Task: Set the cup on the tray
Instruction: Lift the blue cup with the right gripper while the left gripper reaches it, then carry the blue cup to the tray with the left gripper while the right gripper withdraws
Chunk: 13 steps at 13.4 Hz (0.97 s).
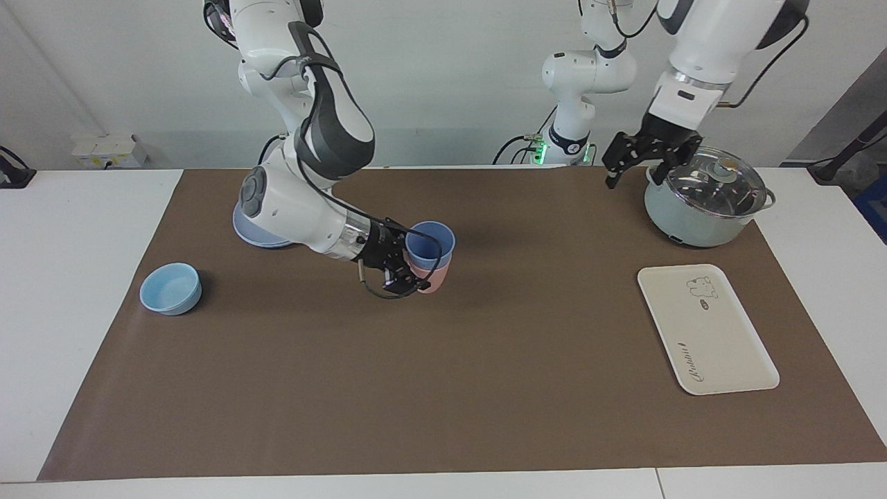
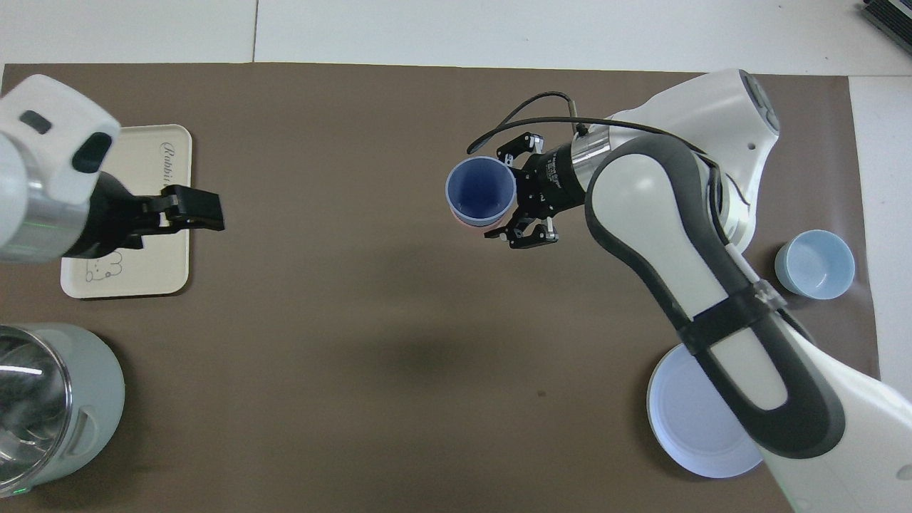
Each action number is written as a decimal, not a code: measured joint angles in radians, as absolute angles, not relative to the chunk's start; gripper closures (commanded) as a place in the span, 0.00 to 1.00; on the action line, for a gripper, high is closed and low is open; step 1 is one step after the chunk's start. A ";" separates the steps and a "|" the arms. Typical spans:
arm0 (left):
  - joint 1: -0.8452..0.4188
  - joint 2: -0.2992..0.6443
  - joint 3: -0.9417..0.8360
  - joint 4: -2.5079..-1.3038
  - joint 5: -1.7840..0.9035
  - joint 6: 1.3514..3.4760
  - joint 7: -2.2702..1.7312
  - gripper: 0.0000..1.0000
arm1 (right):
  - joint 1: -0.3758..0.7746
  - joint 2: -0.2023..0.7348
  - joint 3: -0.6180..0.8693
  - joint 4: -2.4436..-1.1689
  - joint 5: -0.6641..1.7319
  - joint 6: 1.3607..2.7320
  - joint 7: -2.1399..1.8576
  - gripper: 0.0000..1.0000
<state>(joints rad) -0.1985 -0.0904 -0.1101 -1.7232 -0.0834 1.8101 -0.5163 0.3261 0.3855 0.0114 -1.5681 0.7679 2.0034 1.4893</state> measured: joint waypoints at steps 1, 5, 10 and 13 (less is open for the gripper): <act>-0.256 -0.099 -0.114 -1.772 -0.083 1.904 -0.642 0.00 | 0.350 0.384 0.011 -1.568 0.768 2.018 1.512 1.00; -0.373 -0.108 -0.116 -1.853 -0.084 2.116 -0.844 0.09 | 0.375 0.369 0.010 -1.568 0.768 2.024 1.534 1.00; -0.439 -0.084 -0.113 -1.862 -0.084 2.249 -0.929 0.28 | 0.375 0.367 0.008 -1.568 0.768 2.024 1.534 1.00; -0.479 -0.024 -0.113 -1.862 -0.084 2.314 -0.959 0.41 | 0.374 0.367 0.007 -1.568 0.768 2.026 1.534 1.00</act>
<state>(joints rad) -0.4793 -0.0239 -0.1134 -1.8619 -0.0837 2.3145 -0.9585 0.3745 0.3667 0.0073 -1.5684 0.7678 2.0257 1.5341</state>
